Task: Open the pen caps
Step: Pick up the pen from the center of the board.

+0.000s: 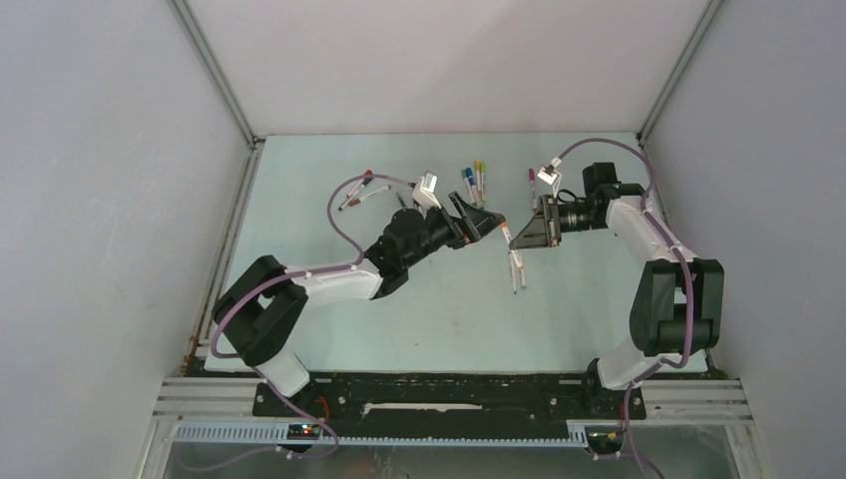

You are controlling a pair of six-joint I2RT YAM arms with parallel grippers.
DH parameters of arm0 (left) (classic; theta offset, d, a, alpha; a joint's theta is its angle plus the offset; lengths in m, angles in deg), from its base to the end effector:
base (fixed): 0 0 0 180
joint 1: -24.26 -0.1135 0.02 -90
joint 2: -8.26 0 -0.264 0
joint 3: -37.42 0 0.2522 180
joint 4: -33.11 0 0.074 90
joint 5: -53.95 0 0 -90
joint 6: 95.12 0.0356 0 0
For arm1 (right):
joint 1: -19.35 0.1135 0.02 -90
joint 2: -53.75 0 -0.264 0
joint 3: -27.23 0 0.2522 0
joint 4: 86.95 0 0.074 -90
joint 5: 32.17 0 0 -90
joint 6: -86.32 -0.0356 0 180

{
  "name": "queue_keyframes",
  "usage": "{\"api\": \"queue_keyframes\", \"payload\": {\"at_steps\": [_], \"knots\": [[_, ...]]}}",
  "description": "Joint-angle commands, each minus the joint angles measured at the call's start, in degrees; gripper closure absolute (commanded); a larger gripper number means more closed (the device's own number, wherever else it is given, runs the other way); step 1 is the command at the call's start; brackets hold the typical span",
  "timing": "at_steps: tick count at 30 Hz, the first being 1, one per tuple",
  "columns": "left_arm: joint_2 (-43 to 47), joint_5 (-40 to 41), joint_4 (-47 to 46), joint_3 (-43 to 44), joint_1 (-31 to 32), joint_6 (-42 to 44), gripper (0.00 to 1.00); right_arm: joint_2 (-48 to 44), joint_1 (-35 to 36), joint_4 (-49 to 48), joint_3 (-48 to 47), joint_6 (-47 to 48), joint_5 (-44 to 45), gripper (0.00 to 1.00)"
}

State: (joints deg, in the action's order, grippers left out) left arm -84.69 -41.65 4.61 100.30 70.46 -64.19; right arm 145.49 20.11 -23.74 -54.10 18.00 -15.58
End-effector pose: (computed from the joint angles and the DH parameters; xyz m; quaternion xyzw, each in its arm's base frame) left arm 0.2475 -0.2631 0.2478 -0.0464 0.7152 -0.5748 0.3949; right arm 0.2993 0.0381 0.2511 -0.2379 0.7618 0.5610 0.2197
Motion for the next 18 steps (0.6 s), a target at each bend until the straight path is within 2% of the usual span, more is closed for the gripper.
{"api": "queue_keyframes", "payload": {"at_steps": [1,5,8,18], "knots": [[-1.82,1.13,-0.20,4.10,0.28,0.57,0.06,-0.02,1.90,0.14,-0.15,0.57,-2.63,1.00],[-3.12,0.83,0.47,5.91,0.64,0.36,0.14,0.23,2.45,-0.05,-0.23,0.39,-2.45,1.00],[-3.55,0.54,0.59,6.49,0.84,0.41,0.25,0.42,2.73,-0.14,-0.19,0.23,-2.19,1.00],[-3.88,-1.20,3.11,8.18,1.12,1.84,0.76,1.28,3.29,-0.41,-0.23,-0.34,-1.63,1.00]]}}
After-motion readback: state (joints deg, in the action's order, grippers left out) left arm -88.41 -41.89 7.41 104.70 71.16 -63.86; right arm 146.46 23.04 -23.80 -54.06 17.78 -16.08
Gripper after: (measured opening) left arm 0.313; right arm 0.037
